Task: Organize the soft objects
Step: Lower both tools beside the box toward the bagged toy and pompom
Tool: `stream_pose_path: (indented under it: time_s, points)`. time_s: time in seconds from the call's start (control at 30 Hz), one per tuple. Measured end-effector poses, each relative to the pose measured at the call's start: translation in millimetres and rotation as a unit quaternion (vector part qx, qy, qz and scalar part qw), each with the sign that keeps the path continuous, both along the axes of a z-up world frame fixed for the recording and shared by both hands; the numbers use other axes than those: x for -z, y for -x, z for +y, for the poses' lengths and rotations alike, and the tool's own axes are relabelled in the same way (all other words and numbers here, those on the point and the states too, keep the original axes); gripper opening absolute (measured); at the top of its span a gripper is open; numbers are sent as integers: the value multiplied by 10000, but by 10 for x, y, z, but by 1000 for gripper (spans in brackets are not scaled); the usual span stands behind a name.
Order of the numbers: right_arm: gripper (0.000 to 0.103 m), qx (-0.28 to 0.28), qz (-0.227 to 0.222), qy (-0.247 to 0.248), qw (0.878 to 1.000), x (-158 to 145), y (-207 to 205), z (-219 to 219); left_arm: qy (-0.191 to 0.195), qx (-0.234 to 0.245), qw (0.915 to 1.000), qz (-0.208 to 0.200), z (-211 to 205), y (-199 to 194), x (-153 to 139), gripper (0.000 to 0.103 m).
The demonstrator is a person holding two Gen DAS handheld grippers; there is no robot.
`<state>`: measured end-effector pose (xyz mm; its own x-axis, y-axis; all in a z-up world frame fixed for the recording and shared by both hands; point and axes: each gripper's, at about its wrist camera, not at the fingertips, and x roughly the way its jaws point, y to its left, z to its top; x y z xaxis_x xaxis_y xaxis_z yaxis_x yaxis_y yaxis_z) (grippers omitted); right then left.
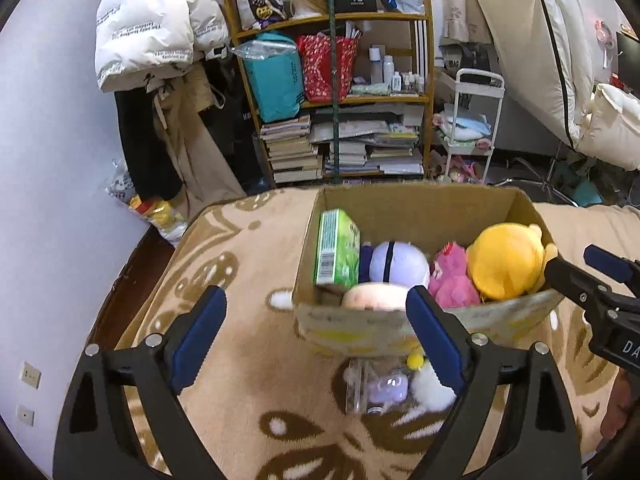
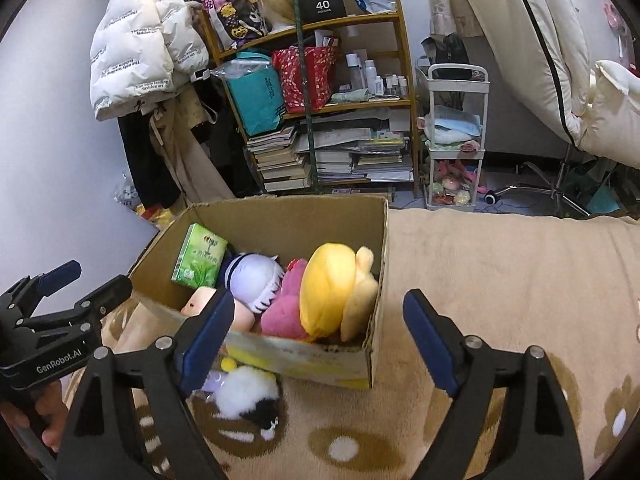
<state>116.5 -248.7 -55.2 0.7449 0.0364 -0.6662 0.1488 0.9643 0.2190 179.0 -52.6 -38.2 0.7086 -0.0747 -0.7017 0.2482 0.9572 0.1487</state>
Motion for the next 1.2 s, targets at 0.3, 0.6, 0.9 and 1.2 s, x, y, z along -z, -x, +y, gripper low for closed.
stream_pose_path:
  time_s: [0.3, 0.6, 0.9, 1.2]
  points:
    - [103, -133, 86, 151, 9998, -8, 116, 102, -143, -80, 9995, 285, 134, 131, 92, 96]
    - [103, -624, 476, 331, 9964, 179, 27, 318, -159, -329, 9961, 803, 274, -34, 319, 96]
    - [103, -909, 898, 300, 9914, 452, -73, 497, -53, -295, 9914, 1275, 287, -153, 527, 96]
    - [97, -1168, 1187, 351, 9854, 692, -162, 604, 246, -302, 9847, 1701, 361, -283, 705, 96]
